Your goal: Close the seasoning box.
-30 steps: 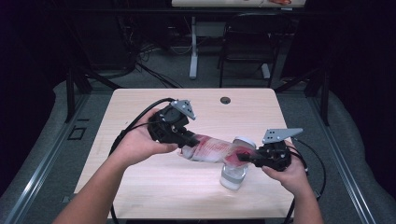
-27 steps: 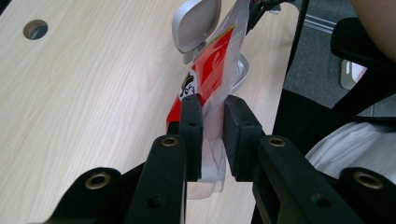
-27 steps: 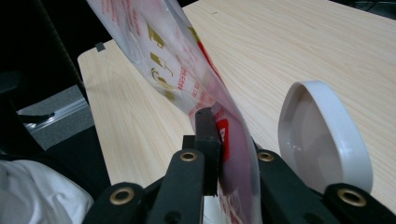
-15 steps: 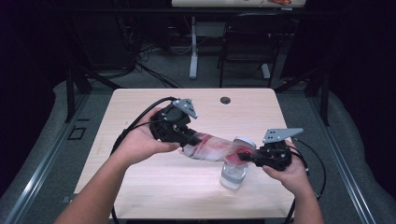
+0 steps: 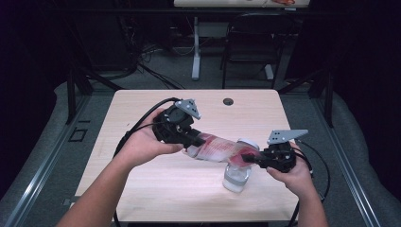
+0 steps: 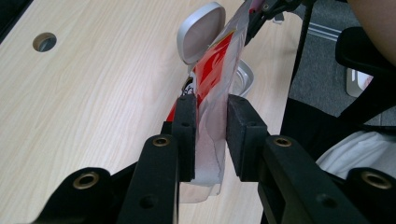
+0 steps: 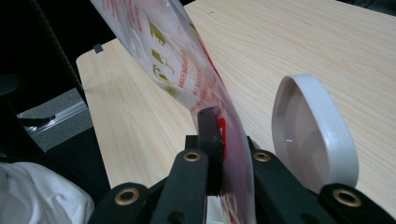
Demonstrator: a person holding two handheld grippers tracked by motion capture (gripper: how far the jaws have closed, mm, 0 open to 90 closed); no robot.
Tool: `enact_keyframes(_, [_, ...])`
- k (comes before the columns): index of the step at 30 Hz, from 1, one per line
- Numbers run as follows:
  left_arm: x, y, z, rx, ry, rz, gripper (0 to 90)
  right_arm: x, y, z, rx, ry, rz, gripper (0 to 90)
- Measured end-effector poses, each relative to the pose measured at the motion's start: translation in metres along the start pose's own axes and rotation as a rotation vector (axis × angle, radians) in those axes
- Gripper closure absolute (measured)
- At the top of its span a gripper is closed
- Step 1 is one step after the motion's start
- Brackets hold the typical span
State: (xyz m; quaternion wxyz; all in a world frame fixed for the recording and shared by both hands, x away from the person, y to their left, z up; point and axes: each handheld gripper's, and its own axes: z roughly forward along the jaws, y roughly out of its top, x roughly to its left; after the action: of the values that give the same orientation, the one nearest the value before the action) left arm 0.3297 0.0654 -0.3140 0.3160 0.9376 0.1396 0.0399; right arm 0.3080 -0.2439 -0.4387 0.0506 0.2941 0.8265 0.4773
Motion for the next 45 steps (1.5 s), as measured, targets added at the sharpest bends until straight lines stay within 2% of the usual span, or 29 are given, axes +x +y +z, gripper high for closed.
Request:
enact_keyframes(14, [0.002, -0.002, 0.003, -0.027, -0.01, -0.003, 71.8, -0.001, 0.0, 0.0, 0.001, 0.0, 0.005, 90.0])
enact_keyframes(16, [0.002, -0.001, 0.003, -0.028, -0.008, 0.0, 74.8, -0.001, 0.0, 0.0, -0.001, 0.001, 0.008, 90.0])
enact_keyframes(24, [-0.002, 0.004, 0.003, 0.0, 0.002, 0.025, 79.3, -0.001, -0.001, 0.0, 0.0, 0.001, 0.01, 89.9])
enact_keyframes(45, [-0.004, 0.011, 0.002, 0.002, -0.009, 0.022, 81.9, 0.0, 0.0, -0.002, 0.023, 0.002, -0.001, 89.4])
